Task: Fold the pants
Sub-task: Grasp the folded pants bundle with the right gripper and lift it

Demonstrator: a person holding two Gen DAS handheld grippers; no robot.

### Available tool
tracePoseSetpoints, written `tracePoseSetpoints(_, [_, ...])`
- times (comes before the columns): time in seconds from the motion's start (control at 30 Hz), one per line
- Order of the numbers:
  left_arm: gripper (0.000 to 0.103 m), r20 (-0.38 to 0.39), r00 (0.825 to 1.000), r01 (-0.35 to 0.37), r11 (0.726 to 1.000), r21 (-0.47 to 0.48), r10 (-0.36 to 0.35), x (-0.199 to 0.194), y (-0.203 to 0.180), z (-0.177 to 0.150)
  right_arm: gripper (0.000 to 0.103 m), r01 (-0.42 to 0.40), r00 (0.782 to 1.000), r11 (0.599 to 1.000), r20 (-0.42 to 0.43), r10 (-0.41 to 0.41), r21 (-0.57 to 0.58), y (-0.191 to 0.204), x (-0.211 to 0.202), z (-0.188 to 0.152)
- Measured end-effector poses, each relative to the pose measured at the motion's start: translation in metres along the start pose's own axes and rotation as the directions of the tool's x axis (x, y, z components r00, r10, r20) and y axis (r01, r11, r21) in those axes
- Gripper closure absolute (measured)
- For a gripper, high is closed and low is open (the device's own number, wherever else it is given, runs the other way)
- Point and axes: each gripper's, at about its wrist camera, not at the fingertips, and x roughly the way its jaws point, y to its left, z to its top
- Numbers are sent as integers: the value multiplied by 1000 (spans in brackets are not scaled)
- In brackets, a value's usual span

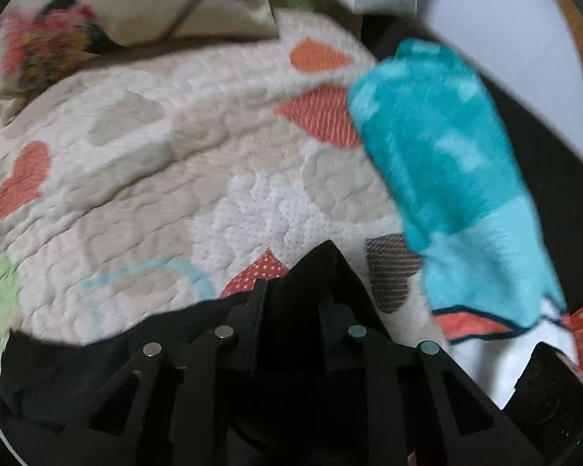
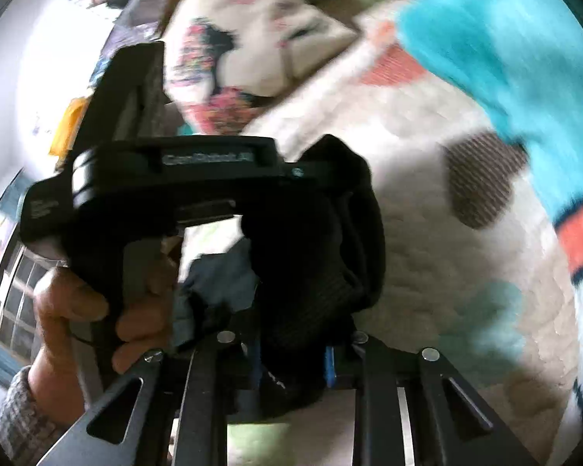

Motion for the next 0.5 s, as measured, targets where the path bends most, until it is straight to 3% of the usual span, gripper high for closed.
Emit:
tracePoseSetpoints(0.13, [81, 115, 990, 89, 993, -74, -81, -62, 18, -16, 80, -35, 999, 987, 3, 36, -156, 53, -12, -1])
tracePoseSetpoints(0.33, [81, 290, 951, 179, 959, -219, -111, -149, 79, -65, 80, -93, 994, 933, -80, 69, -347, 132, 0, -17])
tracePoseSetpoints(0.43, [81, 352, 929, 239, 914, -328, -116, -171, 129, -99, 80, -122, 986, 890, -155, 58, -440, 170, 25, -33])
tracePoseSetpoints(0.5, [81, 379, 918, 280, 865, -417, -114, -169, 165, -126, 80, -127, 978, 854, -207, 23, -504, 190, 47, -49])
